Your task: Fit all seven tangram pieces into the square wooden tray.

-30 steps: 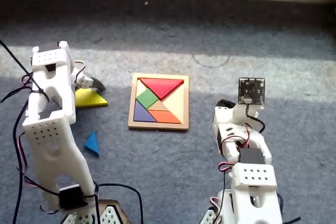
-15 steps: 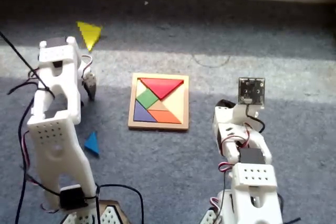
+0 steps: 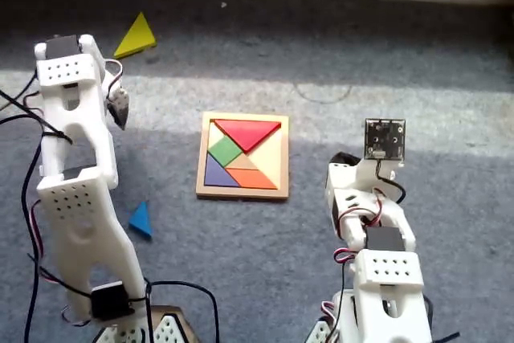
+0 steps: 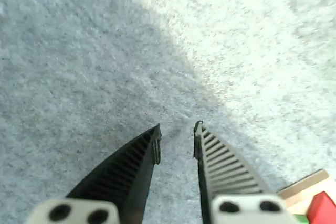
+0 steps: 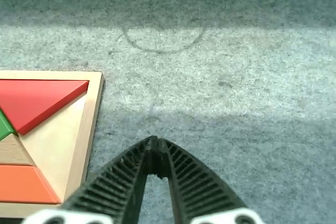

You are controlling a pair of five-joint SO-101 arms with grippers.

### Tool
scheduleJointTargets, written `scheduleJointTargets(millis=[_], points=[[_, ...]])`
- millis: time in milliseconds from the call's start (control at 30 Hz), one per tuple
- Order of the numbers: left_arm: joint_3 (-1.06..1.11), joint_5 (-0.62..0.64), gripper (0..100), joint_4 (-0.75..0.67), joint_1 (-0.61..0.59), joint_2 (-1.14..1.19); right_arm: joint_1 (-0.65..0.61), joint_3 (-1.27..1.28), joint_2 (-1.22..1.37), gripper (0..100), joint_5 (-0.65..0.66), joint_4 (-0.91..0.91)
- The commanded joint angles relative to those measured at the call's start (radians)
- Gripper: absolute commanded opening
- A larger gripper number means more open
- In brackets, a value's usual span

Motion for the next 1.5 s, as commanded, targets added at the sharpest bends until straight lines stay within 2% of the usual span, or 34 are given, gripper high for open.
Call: scheduleJointTargets(millis=[0,133,300,500,800,900,1033,1167,1300,1467], points=[[-0.208,-0.049,12,0.012,0.027,-0.007,0.010,-0.008,-0.022,1.0,0.011,-0.022],[-0.283,-0.126,12,-0.137,0.031,-0.005,0.010,-0.008,-0.022,1.0,0.011,-0.022],[-0.245,-0.129,12,-0.431,0.048,0.022,0.010,-0.007,-0.022,1.0,0.012,-0.022],[-0.246,-0.129,12,-0.700,0.093,0.153,0.010,-0.007,-0.022,1.0,0.012,-0.022],[-0.246,-0.129,12,-0.980,0.105,0.314,0.010,-0.007,-0.021,1.0,0.012,-0.022],[-0.246,-0.132,7,-1.069,0.099,0.371,0.010,-0.007,-0.019,1.0,0.012,-0.022],[-0.246,-0.213,3,-1.197,0.088,0.444,0.010,-0.007,-0.019,1.0,0.012,-0.022],[-0.246,-0.233,3,-1.278,0.084,0.498,0.010,-0.007,-0.019,1.0,0.012,-0.022],[-0.248,-0.233,2,-1.283,0.087,0.499,0.010,-0.007,-0.019,1.0,0.012,-0.022],[-0.351,-0.229,2,-1.172,0.091,0.461,0.010,-0.007,-0.021,1.0,0.012,-0.022]])
